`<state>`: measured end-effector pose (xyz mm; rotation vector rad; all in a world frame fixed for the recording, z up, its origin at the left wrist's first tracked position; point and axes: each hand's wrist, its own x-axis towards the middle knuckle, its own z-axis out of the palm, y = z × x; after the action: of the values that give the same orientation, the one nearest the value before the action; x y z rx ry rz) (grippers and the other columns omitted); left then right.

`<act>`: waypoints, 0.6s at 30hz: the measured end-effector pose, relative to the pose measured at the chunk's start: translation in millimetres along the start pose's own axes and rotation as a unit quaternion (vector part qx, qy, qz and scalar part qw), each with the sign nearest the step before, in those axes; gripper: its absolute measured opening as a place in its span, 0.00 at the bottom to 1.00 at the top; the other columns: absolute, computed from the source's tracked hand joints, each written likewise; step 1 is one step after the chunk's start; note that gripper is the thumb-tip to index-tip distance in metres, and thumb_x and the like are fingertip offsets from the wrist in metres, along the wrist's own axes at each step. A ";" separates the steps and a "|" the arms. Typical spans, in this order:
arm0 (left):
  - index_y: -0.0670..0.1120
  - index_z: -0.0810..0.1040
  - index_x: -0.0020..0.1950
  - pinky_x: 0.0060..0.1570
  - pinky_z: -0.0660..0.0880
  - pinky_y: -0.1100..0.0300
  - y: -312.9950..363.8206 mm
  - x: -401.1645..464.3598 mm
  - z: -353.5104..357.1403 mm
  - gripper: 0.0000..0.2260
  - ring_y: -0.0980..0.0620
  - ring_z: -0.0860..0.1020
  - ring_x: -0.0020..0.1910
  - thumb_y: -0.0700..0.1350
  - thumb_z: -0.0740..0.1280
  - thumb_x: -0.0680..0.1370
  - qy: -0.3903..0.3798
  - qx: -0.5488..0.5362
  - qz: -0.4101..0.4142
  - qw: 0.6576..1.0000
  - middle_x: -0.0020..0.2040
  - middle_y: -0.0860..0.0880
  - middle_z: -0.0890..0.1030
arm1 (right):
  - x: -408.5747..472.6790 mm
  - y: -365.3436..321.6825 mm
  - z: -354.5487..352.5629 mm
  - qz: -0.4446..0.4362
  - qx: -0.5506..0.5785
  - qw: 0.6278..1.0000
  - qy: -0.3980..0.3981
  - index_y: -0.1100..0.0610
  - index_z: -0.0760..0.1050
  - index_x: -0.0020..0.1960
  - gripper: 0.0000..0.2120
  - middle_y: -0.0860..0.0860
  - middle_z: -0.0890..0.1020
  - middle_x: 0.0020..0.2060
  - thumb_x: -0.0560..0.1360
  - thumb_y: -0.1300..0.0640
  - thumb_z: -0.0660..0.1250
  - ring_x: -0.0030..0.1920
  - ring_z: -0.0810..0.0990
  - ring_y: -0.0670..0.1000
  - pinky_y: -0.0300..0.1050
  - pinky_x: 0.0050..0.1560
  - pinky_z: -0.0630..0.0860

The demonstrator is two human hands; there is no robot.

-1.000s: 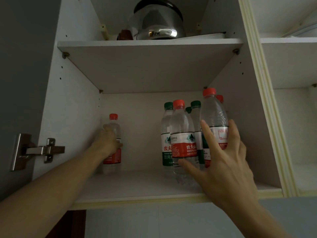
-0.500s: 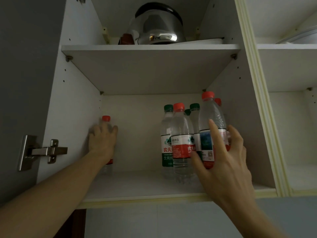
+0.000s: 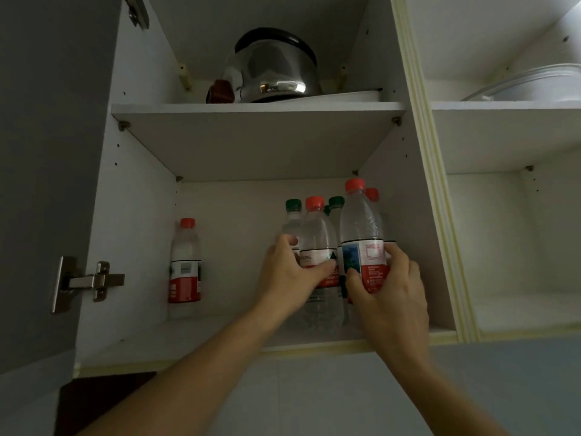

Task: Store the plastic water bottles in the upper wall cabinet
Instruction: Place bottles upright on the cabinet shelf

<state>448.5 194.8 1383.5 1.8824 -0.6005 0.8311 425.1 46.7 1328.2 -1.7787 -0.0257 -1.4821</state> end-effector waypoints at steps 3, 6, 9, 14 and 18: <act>0.50 0.69 0.65 0.44 0.77 0.64 1.7 -4.1 8.9 0.32 0.56 0.80 0.51 0.54 0.82 0.68 0.001 -0.042 -0.036 0.998 0.58 0.51 0.79 | 0.7 -0.2 -0.8 0.000 0.004 1.000 -0.003 0.50 0.64 0.74 0.33 0.50 0.73 0.61 0.73 0.44 0.71 0.59 0.74 0.53 0.48 0.52 0.72; 0.49 0.72 0.65 0.46 0.79 0.61 2.7 -5.9 13.2 0.32 0.54 0.81 0.52 0.52 0.83 0.67 0.008 -0.053 -0.045 0.998 0.57 0.51 0.81 | 1.4 0.8 -3.1 0.002 0.012 1.000 -0.013 0.50 0.64 0.74 0.33 0.50 0.73 0.62 0.74 0.45 0.72 0.60 0.74 0.52 0.46 0.53 0.72; 0.50 0.73 0.64 0.42 0.77 0.65 2.5 -6.6 11.4 0.29 0.55 0.82 0.50 0.51 0.82 0.68 0.002 -0.057 -0.047 0.997 0.55 0.52 0.82 | 1.8 1.4 -6.4 -0.003 0.027 0.999 -0.028 0.50 0.64 0.74 0.33 0.50 0.73 0.62 0.74 0.45 0.73 0.60 0.74 0.53 0.48 0.55 0.74; 0.51 0.77 0.62 0.49 0.83 0.57 4.6 -8.3 -9.1 0.25 0.53 0.84 0.50 0.49 0.82 0.69 -0.035 -0.061 -0.059 0.996 0.53 0.52 0.84 | 11.1 -0.7 -16.6 0.015 0.074 0.994 -0.078 0.51 0.68 0.75 0.32 0.52 0.77 0.61 0.75 0.49 0.75 0.59 0.78 0.53 0.54 0.61 0.79; 0.54 0.79 0.60 0.53 0.83 0.51 -4.7 -11.5 -44.5 0.24 0.54 0.85 0.50 0.52 0.82 0.68 -0.046 -0.038 -0.061 0.996 0.51 0.54 0.85 | 10.5 -4.7 -19.6 0.001 0.169 0.974 -0.153 0.49 0.74 0.69 0.24 0.47 0.83 0.54 0.75 0.52 0.75 0.50 0.85 0.46 0.42 0.48 0.84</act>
<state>431.5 237.7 1385.9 1.8755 -0.5585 0.6376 410.1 33.8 1339.4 -1.7023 -0.4093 -1.1110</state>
